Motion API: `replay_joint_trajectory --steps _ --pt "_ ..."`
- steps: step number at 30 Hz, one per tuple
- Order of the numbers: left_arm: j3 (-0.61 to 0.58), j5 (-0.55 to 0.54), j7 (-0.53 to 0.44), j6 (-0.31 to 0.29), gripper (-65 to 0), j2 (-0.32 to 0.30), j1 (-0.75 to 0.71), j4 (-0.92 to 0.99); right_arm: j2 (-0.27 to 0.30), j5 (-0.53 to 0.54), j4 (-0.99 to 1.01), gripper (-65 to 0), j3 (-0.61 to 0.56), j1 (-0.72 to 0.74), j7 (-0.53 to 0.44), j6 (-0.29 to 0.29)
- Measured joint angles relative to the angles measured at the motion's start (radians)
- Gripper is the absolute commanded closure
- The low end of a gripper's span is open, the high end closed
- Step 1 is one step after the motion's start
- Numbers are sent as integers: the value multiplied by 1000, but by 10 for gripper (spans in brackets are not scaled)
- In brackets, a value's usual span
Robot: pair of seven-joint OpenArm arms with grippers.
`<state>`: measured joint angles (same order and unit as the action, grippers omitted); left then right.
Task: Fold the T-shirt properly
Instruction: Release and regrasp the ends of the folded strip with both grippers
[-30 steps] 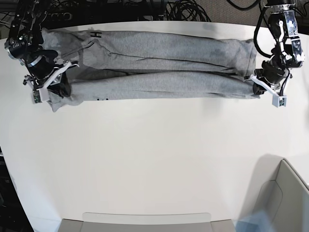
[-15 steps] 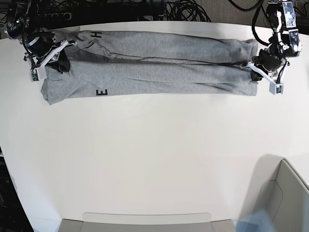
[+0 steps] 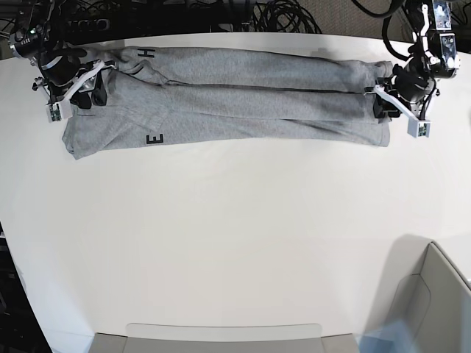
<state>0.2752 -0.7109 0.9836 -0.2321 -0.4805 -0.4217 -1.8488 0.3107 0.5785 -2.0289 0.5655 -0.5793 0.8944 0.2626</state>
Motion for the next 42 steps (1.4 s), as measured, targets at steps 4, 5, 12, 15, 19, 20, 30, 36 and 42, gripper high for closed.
replay_joint_trajectory --steps 4,5,12,15,19,20,30,36,42 --pt "0 -102 2 -4 -220 -9 10 56 2 -2 3 -249 0 25 0 12" --pt "-3 -122 4 -4 -220 -19 9 86 2 1 6 -249 0 29 -2 34" --pt "-8 -132 -5 -2 -220 -70 87 247 20 0 63 -249 0 41 6 56" --pt "-9 -130 -14 -1 -221 -73 86 247 24 -3 76 -249 0 57 5 56" --pt "-42 -133 -35 -8 -221 -71 101 338 23 -3 78 -249 0 64 4 56" --pt "-43 -153 -51 -17 -221 -73 113 367 27 -3 80 -249 0 64 4 56" --pt "-101 -288 -7 -115 -218 -78 59 307 63 -2 100 -249 -15 78 6 56" --pt "-102 -326 -10 -160 -121 -73 62 372 63 -2 100 -249 -15 78 3 56" --pt "-39 -363 -103 -187 0 -71 158 595 61 0 101 -249 -15 110 6 56"
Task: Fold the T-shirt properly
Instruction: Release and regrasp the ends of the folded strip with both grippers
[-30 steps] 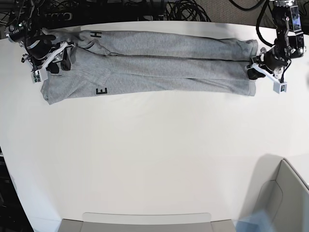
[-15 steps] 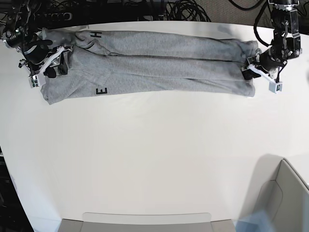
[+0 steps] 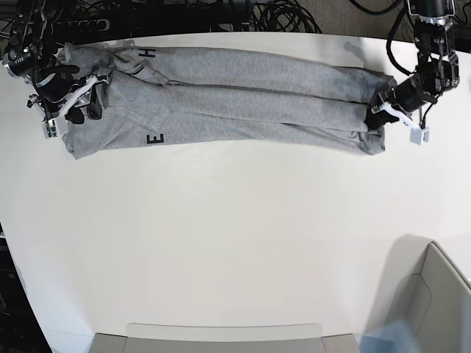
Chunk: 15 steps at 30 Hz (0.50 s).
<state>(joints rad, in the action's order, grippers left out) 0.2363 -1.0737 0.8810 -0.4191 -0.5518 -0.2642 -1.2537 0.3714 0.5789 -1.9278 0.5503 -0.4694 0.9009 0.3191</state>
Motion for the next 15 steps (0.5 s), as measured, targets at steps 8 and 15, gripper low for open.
replay_joint_trajectory --steps 8,15 --pt "192 281 -5 39 0 -3 60 9 -23 -4 0 -249 0 10 -2 0" --pt "204 341 157 56 0 -11 79 -185 -45 -3 -3 -249 0 23 0 0"
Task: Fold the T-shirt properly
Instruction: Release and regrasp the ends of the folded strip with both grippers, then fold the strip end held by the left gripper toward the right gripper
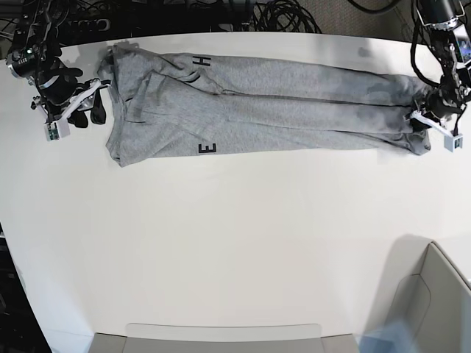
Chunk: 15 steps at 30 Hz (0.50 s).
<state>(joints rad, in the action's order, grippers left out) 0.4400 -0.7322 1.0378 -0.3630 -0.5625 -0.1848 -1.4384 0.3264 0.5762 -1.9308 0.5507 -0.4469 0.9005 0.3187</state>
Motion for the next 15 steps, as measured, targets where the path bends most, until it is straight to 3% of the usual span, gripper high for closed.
replay_joint_trajectory --steps 6,10,15 --pt "3 3 130 3 0 8 -6 -244 0 -1 0 -249 0 -4 -2 0" --pt "2 6 205 28 0 104 -77 -389 -4 0 0 -249 1 -5 -2 0" --pt "-32 -2 207 80 0 221 -136 -511 -2 0 0 -249 2 -5 0 0"
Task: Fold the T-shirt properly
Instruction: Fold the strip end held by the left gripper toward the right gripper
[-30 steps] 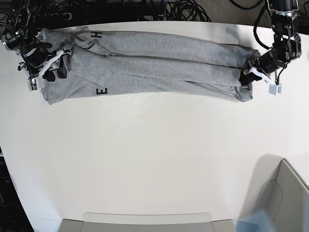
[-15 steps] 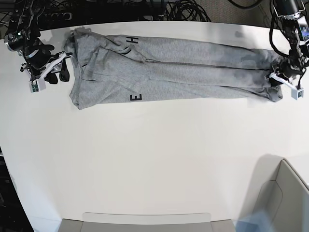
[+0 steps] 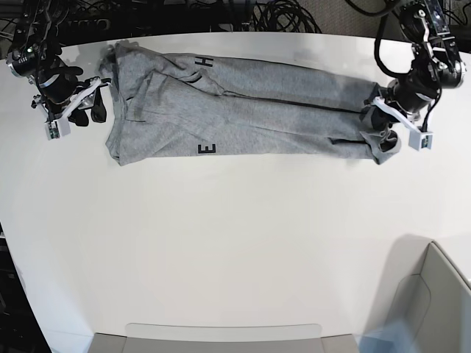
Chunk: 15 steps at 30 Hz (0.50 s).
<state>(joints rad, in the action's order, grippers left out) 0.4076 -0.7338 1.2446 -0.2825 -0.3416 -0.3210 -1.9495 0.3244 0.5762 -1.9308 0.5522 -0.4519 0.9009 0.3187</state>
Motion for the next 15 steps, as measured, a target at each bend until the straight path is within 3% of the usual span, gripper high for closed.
replay_joint_trajectory --steps 11,15 --pt "-181 25 -49 6 0 154 -11 -34 -1 2 0 -249 0 1 0 0" --pt "-294 143 -77 135 0 200 0 -29 -1 0 0 -249 -1 1 0 0"
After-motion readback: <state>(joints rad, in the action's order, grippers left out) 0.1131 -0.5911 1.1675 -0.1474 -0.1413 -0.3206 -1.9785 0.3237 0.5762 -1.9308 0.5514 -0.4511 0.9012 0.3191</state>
